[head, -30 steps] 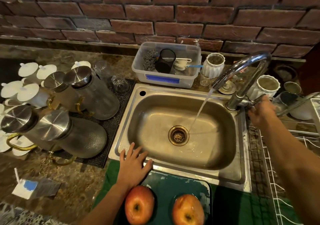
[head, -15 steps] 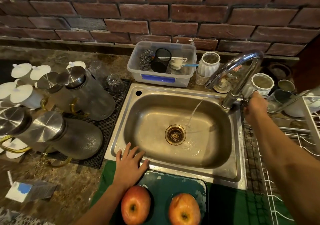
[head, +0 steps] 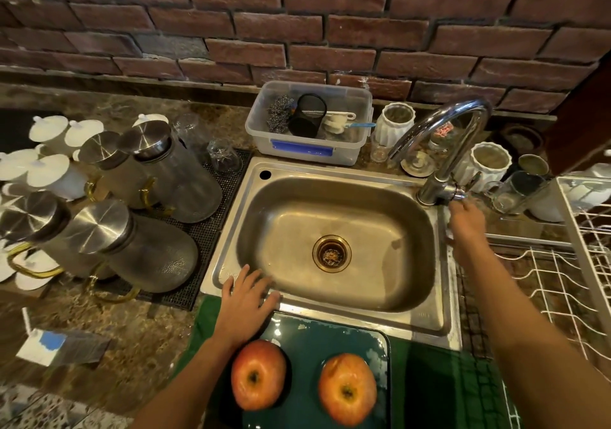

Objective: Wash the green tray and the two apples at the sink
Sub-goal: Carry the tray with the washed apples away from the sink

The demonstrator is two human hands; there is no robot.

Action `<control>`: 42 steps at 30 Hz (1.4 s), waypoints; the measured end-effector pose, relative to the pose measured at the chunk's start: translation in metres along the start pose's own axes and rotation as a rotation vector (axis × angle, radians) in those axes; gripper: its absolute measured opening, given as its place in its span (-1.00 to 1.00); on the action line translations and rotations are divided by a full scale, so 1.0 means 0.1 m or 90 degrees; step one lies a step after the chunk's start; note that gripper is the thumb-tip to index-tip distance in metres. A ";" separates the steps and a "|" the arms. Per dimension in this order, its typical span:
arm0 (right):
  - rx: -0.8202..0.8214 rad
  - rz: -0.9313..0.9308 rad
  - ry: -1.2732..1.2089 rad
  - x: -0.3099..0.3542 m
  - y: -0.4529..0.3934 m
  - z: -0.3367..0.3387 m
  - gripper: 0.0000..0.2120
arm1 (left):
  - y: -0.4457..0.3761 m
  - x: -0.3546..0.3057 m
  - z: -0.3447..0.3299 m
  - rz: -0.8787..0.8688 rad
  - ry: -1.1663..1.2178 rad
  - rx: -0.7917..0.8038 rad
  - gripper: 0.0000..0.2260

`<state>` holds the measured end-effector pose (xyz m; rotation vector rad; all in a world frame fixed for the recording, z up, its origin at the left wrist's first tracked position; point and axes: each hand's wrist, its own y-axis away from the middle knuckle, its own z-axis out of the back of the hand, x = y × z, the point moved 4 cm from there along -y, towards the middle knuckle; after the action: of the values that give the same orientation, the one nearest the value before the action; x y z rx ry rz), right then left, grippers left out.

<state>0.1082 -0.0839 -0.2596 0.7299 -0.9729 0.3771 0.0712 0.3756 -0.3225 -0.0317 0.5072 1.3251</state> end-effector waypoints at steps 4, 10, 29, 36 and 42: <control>0.125 -0.035 0.049 -0.32 0.72 -0.01 -0.71 | 0.11 0.03 0.21 0.050 0.164 -0.042 -0.41; 0.221 -0.041 0.124 -0.87 1.74 0.00 -0.57 | 0.56 0.16 0.34 0.140 0.322 -0.109 -0.58; 0.305 -0.166 0.106 -1.53 2.91 0.05 -0.16 | 1.25 0.35 0.12 0.325 0.561 0.213 -0.05; 0.310 -0.134 0.092 -1.51 2.96 0.02 -0.14 | 1.32 0.31 0.12 0.307 0.588 0.266 0.26; 0.286 -0.152 0.069 -1.58 2.96 0.00 0.00 | 1.36 0.24 0.13 0.319 0.633 0.244 0.00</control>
<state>-0.1501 0.1289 -0.2792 1.2088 -0.6921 0.4253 -0.0468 0.4370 -0.2840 -0.2684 1.6926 1.6234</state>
